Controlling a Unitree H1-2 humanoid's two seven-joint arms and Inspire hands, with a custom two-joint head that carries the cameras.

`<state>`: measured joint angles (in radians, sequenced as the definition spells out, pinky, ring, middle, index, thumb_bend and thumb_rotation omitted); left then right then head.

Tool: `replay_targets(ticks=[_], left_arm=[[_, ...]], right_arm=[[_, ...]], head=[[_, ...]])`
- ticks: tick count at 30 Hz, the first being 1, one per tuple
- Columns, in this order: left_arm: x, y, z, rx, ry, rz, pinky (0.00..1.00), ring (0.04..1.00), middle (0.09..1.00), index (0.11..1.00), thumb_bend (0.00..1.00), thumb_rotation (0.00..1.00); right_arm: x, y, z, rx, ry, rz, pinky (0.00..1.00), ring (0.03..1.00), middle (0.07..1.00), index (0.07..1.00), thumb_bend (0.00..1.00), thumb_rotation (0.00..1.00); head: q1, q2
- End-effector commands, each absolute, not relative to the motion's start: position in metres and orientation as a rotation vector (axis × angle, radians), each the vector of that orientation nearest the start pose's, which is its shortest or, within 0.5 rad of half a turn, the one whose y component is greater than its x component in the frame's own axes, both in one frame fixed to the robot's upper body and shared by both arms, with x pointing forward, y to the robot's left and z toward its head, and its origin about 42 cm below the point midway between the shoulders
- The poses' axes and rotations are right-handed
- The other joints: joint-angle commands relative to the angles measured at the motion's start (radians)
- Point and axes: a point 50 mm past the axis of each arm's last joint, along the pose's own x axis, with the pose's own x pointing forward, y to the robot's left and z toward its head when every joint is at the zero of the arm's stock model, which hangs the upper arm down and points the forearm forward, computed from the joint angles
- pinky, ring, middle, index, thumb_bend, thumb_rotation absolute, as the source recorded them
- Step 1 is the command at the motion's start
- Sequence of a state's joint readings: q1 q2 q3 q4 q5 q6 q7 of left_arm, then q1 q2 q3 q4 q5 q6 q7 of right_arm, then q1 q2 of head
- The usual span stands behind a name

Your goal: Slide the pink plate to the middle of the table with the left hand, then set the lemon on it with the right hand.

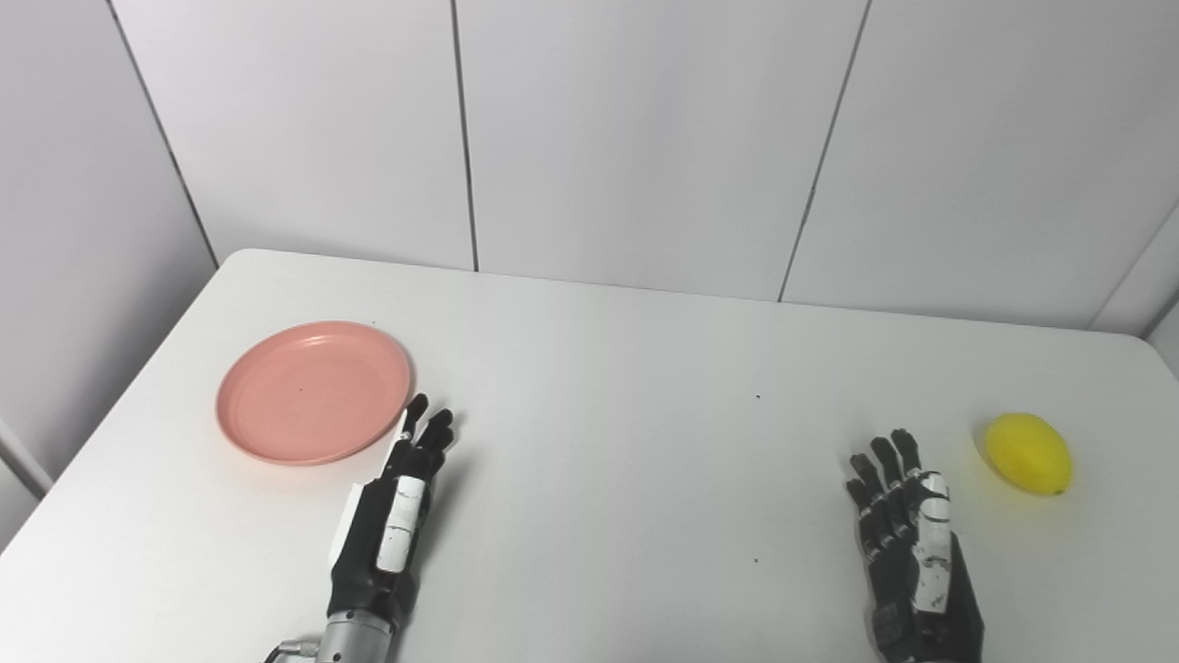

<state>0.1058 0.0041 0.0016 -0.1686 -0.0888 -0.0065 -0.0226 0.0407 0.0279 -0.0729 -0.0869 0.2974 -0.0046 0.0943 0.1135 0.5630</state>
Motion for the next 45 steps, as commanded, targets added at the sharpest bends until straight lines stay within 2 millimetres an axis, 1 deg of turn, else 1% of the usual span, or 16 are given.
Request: replay_targets(ticks=[1,5,10,15,18,22,26,31,35,40,45], left_arm=[[0.236,0.208,0.104,-0.1,-0.05,0.011,1.0,0.968,0.953,0.978,0.87,0.91],[0.236,0.204,0.103,-0.102,-0.049,0.016,1.0,0.972,0.955,0.98,0.87,0.91],[0.236,0.2,0.099,-0.105,-0.043,0.016,1.0,0.966,0.953,0.978,0.86,0.91],[0.236,0.197,0.097,-0.093,-0.035,0.018,1.0,0.961,0.947,0.972,0.88,0.91],[0.236,0.195,0.095,-0.087,-0.033,0.019,0.99,0.96,0.945,0.971,0.86,0.92],[0.237,0.193,0.093,-0.086,-0.035,0.016,1.0,0.961,0.945,0.972,0.85,0.93],[0.238,0.191,0.092,-0.076,-0.043,0.01,0.98,0.957,0.945,0.973,0.83,0.94],[0.238,0.19,0.09,-0.076,-0.035,0.014,0.99,0.958,0.942,0.971,0.85,0.93],[0.24,0.19,0.088,-0.065,-0.043,0.011,0.98,0.953,0.941,0.97,0.83,0.94],[0.24,0.188,0.087,-0.063,-0.04,0.015,0.97,0.951,0.941,0.971,0.83,0.94],[0.241,0.187,0.085,-0.069,-0.043,0.013,0.98,0.955,0.945,0.975,0.83,0.94]], right_arm=[[0.256,-0.235,0.079,0.305,0.003,-0.014,1.0,0.964,0.983,0.997,0.68,0.95],[0.255,-0.24,0.076,0.303,0.002,-0.017,1.0,0.959,0.982,0.996,0.68,0.96],[0.254,-0.244,0.074,0.314,0.005,-0.002,1.0,0.978,0.996,1.0,0.7,0.96],[0.254,-0.247,0.073,0.322,0.006,-0.001,1.0,0.982,0.998,1.0,0.68,0.96],[0.254,-0.249,0.072,0.319,0.004,0.001,1.0,0.986,1.0,1.0,0.67,0.98],[0.255,-0.252,0.071,0.317,0.008,-0.002,1.0,0.983,0.999,1.0,0.67,0.98],[0.255,-0.253,0.071,0.313,0.011,0.0,1.0,0.99,1.0,1.0,0.67,0.99],[0.255,-0.254,0.071,0.319,0.013,-0.012,1.0,0.979,0.999,1.0,0.66,0.99],[0.256,-0.253,0.072,0.321,0.014,-0.004,1.0,0.987,1.0,1.0,0.66,0.99],[0.257,-0.253,0.071,0.325,0.013,-0.01,1.0,0.977,0.996,1.0,0.66,0.98],[0.257,-0.255,0.069,0.314,0.012,-0.009,1.0,0.978,0.996,1.0,0.67,1.0]], head=[[0.012,-0.007],[0.036,-0.021],[0.058,-0.03],[0.081,-0.045],[0.088,-0.048],[0.108,-0.058],[0.108,-0.061],[0.114,-0.065],[0.11,-0.069],[0.116,-0.081],[0.122,-0.094]])
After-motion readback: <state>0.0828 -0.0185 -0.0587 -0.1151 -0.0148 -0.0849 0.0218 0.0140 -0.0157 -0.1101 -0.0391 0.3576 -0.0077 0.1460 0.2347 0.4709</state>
